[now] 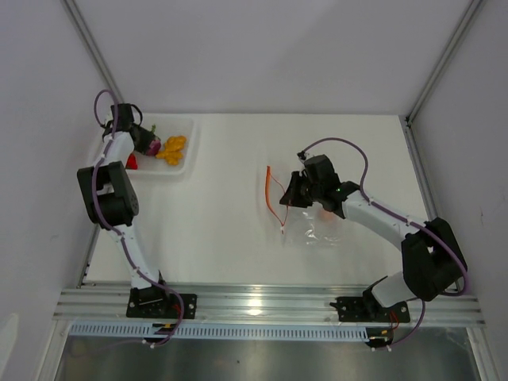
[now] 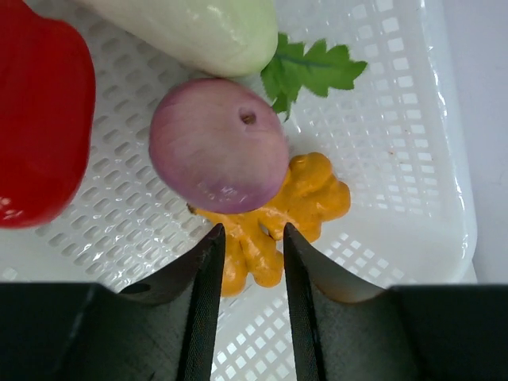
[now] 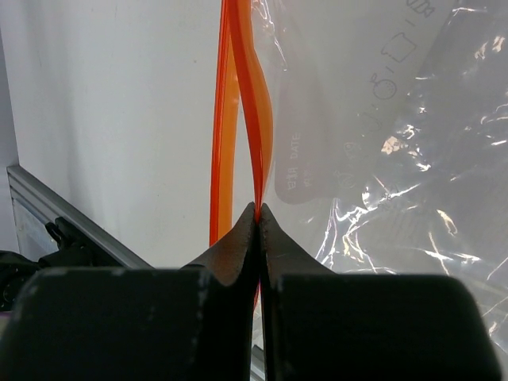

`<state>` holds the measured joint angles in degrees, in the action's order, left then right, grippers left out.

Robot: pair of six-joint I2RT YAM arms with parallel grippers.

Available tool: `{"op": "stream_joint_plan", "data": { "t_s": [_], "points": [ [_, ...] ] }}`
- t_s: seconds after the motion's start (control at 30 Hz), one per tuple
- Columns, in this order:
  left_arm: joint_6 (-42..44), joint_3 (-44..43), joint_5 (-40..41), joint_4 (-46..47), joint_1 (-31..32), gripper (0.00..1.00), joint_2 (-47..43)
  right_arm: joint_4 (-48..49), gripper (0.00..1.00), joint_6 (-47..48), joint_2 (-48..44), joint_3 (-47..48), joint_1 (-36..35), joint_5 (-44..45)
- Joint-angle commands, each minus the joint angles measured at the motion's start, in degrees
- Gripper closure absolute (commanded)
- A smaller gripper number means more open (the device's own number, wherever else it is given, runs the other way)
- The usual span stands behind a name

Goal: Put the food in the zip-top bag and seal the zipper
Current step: Pick up the fake vegetable from the bin.

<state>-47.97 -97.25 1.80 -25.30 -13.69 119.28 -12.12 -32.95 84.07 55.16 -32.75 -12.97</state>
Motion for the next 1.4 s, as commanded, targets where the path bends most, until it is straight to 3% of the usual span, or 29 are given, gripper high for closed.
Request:
{"op": "stream_joint_plan", "data": {
  "t_s": [0.0, 0.03, 0.17, 0.27, 0.63, 1.13, 1.37],
  "points": [
    [-0.20, 0.49, -1.36, 4.03, -0.37, 0.61, -2.04, 1.57, 1.00, 0.52, 1.18, -0.22, 0.15, -0.39],
    [0.93, -0.12, -1.02, 3.59, -0.37, 0.59, -1.86, 1.66, 1.00, 0.52, 1.36, -0.31, 0.23, -0.47],
    [2.26, -7.23, 1.18, -1.41, -0.46, 0.30, 0.86, 2.19, 1.00, 0.17, 1.53, -0.40, 0.15, -0.91],
    [-0.36, -9.10, 2.15, -5.01, -0.63, 0.26, 1.56, 1.93, 1.00, 0.43, 1.53, -0.23, 0.23, -0.65],
    [-9.42, -8.39, 6.11, -10.74, -0.90, 0.25, 4.46, 2.01, 1.00, 0.08, 1.18, -0.75, 0.23, -0.83],
    [-11.89, -17.17, 5.05, -12.31, -1.25, 0.21, 11.41, 1.66, 1.00, 0.96, 2.15, -0.66, 0.32, -0.39],
    [-12.42, -16.74, 5.32, -11.88, -1.16, 0.22, 12.20, 1.75, 1.00, 0.96, 2.41, -0.49, 0.50, -0.82]
  ]
}}
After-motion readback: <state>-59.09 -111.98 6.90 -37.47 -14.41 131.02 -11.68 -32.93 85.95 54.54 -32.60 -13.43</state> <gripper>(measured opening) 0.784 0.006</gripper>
